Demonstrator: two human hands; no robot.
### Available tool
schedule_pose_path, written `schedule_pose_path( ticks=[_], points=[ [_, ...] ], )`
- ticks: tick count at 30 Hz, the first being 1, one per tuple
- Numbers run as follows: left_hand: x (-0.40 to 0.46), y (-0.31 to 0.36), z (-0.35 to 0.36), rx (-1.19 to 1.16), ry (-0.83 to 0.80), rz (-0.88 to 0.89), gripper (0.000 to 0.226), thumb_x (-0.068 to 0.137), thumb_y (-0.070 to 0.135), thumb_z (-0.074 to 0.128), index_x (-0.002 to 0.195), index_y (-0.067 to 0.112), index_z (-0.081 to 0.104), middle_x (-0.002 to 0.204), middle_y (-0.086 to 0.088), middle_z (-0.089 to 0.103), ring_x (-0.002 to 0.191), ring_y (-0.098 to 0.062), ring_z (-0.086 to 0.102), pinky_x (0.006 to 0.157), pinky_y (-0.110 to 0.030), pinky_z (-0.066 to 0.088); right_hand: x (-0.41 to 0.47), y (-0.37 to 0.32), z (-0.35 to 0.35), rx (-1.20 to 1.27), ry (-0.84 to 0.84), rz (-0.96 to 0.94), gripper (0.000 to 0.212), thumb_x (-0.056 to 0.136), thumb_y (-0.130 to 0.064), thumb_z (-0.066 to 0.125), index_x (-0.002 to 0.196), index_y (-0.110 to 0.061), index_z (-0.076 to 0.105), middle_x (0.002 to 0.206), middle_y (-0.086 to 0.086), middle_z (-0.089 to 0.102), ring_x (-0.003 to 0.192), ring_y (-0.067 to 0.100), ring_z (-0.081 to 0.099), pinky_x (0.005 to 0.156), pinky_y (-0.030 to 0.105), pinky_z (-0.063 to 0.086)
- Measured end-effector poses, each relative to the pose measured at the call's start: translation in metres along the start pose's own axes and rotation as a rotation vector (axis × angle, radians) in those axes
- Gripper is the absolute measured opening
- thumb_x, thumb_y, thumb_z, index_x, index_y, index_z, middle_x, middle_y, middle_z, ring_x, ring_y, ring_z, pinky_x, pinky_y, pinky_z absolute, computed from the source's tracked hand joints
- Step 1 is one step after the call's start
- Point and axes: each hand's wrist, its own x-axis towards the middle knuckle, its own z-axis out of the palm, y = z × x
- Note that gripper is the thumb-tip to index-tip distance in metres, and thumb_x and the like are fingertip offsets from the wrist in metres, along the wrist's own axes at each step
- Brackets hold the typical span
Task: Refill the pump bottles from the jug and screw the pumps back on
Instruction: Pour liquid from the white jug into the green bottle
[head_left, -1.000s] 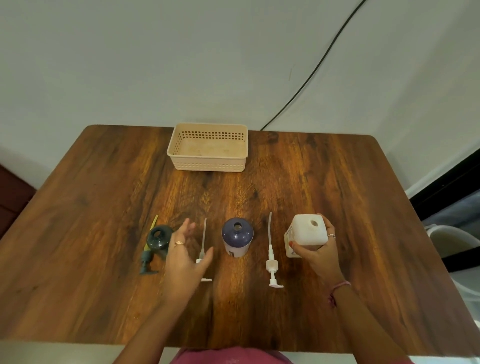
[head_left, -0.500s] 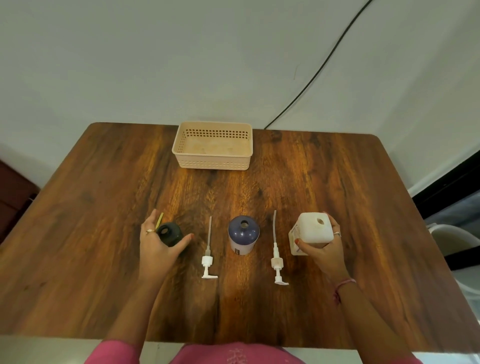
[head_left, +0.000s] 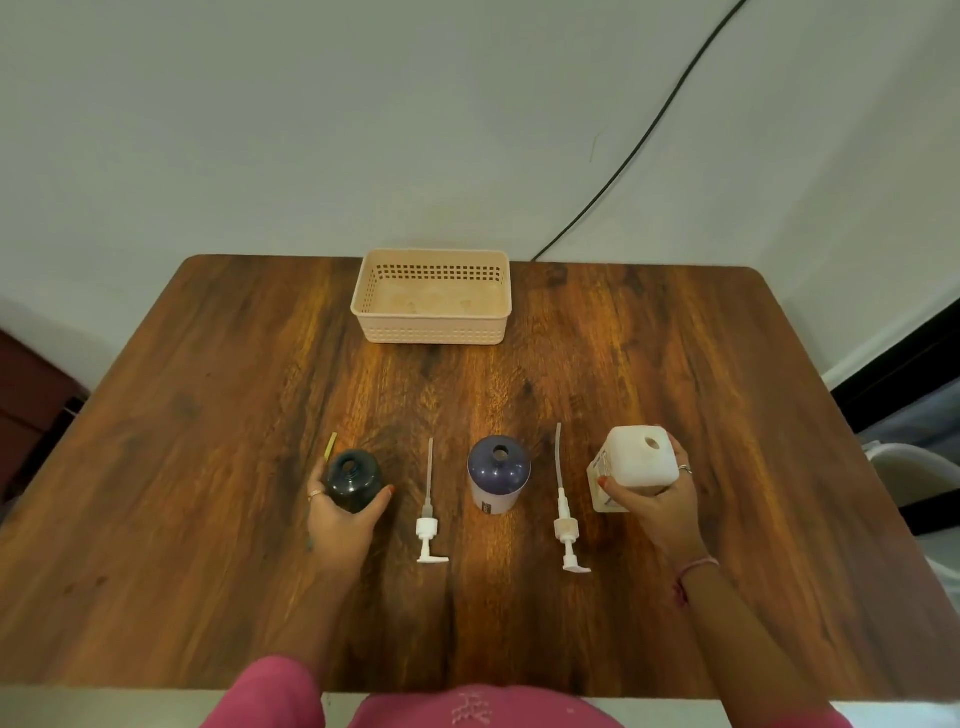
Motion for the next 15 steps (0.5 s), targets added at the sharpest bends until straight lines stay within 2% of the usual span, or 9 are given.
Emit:
schedule_pose_path(
  ticks=[2, 5, 9, 12, 15],
  points=[
    [0.002, 0.001, 0.0, 0.005, -0.004, 0.007, 0.088, 0.067, 0.021, 0.088, 0.141, 0.014, 0.04, 0.134, -0.009, 0.056, 0.124, -0.028, 0.053, 0.105, -0.046, 0.044, 0.001, -0.004, 0.002, -0.006, 0.023, 0.0, 0.085, 0.067, -0.006, 0.082, 0.138, -0.02, 0.036, 0.126, -0.003, 0.05, 0.115, 0.013, 0.049, 0.085, 0.027, 0.05],
    [0.006, 0.012, -0.001, -0.043, -0.025, 0.034, 0.085, 0.064, 0.026, 0.089, 0.136, 0.02, 0.044, 0.13, -0.004, 0.058, 0.12, -0.024, 0.056, 0.103, -0.047, 0.046, 0.003, -0.014, 0.004, -0.001, 0.075, -0.018, 0.085, 0.066, -0.007, 0.083, 0.137, -0.02, 0.037, 0.127, 0.0, 0.051, 0.113, 0.012, 0.05, 0.088, 0.036, 0.051],
    [0.012, 0.046, 0.001, -0.092, -0.014, 0.153, 0.076, 0.063, 0.026, 0.091, 0.124, 0.032, 0.047, 0.127, 0.004, 0.052, 0.119, -0.021, 0.054, 0.102, -0.044, 0.047, 0.014, -0.039, 0.002, -0.008, 0.101, -0.069, 0.086, 0.066, -0.012, 0.084, 0.138, -0.021, 0.036, 0.129, 0.003, 0.051, 0.119, 0.02, 0.05, 0.091, 0.044, 0.052],
    [0.018, 0.079, 0.001, -0.089, -0.015, 0.271, 0.073, 0.062, 0.025, 0.091, 0.118, 0.035, 0.044, 0.125, 0.004, 0.048, 0.118, -0.02, 0.051, 0.101, -0.042, 0.047, 0.024, -0.069, 0.003, -0.017, 0.105, -0.129, 0.085, 0.067, -0.014, 0.084, 0.136, -0.023, 0.037, 0.13, 0.003, 0.051, 0.119, 0.02, 0.05, 0.091, 0.044, 0.052],
    [0.02, 0.119, 0.001, -0.135, -0.059, 0.352, 0.072, 0.063, 0.013, 0.09, 0.115, 0.033, 0.044, 0.123, -0.001, 0.051, 0.106, -0.009, 0.054, 0.088, -0.021, 0.047, 0.033, -0.106, 0.007, -0.045, 0.101, -0.205, 0.086, 0.067, -0.014, 0.084, 0.137, -0.022, 0.036, 0.129, 0.005, 0.051, 0.117, 0.018, 0.05, 0.085, 0.036, 0.053]
  ],
)
